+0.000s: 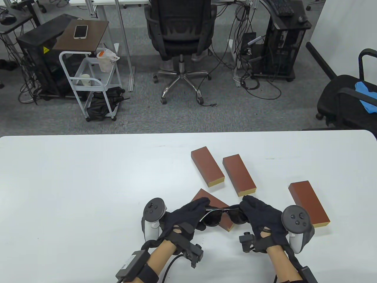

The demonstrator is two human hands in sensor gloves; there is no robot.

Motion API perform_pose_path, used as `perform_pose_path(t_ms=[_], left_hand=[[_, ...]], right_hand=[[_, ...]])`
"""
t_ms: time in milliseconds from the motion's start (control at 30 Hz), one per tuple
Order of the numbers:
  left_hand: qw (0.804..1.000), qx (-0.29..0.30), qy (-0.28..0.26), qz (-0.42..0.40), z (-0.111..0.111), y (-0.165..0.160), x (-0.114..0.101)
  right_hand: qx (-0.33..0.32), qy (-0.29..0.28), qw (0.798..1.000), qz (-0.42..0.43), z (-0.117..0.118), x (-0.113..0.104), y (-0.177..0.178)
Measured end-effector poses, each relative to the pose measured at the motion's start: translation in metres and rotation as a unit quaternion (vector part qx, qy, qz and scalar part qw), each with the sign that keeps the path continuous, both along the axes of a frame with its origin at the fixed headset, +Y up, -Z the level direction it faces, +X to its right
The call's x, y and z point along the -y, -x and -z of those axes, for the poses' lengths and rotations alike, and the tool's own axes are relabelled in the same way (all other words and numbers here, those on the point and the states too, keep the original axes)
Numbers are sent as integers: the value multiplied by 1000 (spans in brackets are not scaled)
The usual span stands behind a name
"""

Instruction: Slide to open storage boxes and store sunglasses

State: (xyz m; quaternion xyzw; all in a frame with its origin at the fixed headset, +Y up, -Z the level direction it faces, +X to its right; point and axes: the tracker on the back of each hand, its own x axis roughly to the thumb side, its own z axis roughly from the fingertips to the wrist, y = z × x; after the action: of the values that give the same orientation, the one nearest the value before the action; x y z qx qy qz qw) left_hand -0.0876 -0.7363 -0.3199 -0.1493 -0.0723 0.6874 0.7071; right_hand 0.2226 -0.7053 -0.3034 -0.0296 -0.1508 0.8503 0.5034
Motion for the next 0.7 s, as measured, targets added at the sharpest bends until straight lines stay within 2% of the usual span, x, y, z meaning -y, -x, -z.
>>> perform_pose_path(t_ms=[133, 200, 333, 433, 533, 700], left_hand=[[999, 5, 25, -28, 1, 2, 7], [1000, 3, 19, -14, 1, 2, 9], [1000, 9, 10, 0, 1, 0, 10], [1000, 24, -3, 9, 1, -1, 10], [999, 45, -23, 21, 3, 0, 11], [995, 61, -42, 63, 4, 3, 11]], right_hand=[[-17, -66, 987, -147, -5, -11, 13], [-37, -106, 970, -214, -9, -17, 23], [-112, -158, 921, -339, -17, -24, 53], [-126, -197, 887, -398, -24, -27, 67], [-123, -205, 870, -431, -28, -28, 75], [-150, -165, 864, -452, -25, -23, 82]])
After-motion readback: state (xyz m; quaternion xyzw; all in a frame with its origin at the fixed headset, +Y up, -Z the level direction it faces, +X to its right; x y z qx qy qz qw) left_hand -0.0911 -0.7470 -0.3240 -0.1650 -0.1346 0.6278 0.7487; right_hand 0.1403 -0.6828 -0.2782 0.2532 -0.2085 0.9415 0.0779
